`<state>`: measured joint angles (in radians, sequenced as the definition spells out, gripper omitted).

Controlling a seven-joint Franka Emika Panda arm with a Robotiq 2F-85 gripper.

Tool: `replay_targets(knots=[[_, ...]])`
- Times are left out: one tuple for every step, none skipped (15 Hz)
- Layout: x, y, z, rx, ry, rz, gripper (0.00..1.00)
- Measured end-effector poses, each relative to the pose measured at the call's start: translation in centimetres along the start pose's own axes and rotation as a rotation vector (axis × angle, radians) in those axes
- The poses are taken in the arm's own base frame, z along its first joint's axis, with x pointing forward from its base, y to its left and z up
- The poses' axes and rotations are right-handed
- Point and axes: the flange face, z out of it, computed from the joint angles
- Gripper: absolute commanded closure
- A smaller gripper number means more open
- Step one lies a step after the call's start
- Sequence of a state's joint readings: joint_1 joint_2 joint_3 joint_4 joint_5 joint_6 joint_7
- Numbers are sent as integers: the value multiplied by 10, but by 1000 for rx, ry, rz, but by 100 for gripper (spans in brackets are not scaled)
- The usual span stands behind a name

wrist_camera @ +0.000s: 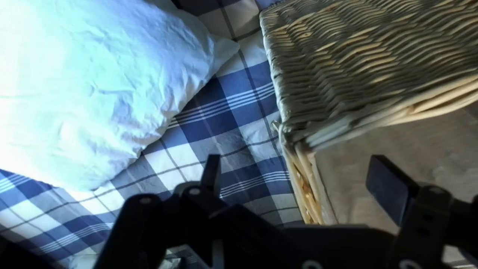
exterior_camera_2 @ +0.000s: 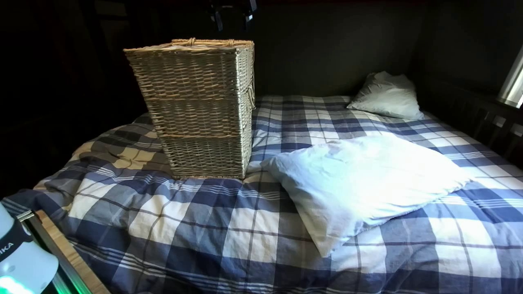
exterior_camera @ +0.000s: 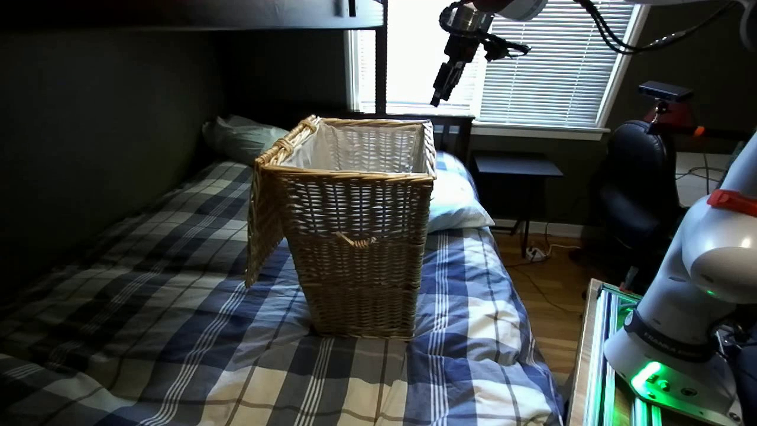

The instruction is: Lay the laundry basket on its side

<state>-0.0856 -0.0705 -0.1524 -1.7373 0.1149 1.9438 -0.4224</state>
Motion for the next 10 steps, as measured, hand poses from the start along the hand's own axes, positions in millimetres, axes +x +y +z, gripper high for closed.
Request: replay_targets(knots=[[9, -3, 5, -1, -2, -29, 0], [17, -6, 10, -4, 1, -56, 0], [22, -7, 14, -5, 1, -62, 0], [22, -7, 16, -4, -2, -61, 0], [22, -6, 15, -4, -1, -60, 0], [21, -5, 13, -6, 2, -58, 0], [21, -4, 11, -7, 4, -57, 0], [21, -4, 11, -7, 5, -56, 0], [21, -4, 11, -7, 6, -56, 0], [21, -4, 11, -9, 10, -60, 0]])
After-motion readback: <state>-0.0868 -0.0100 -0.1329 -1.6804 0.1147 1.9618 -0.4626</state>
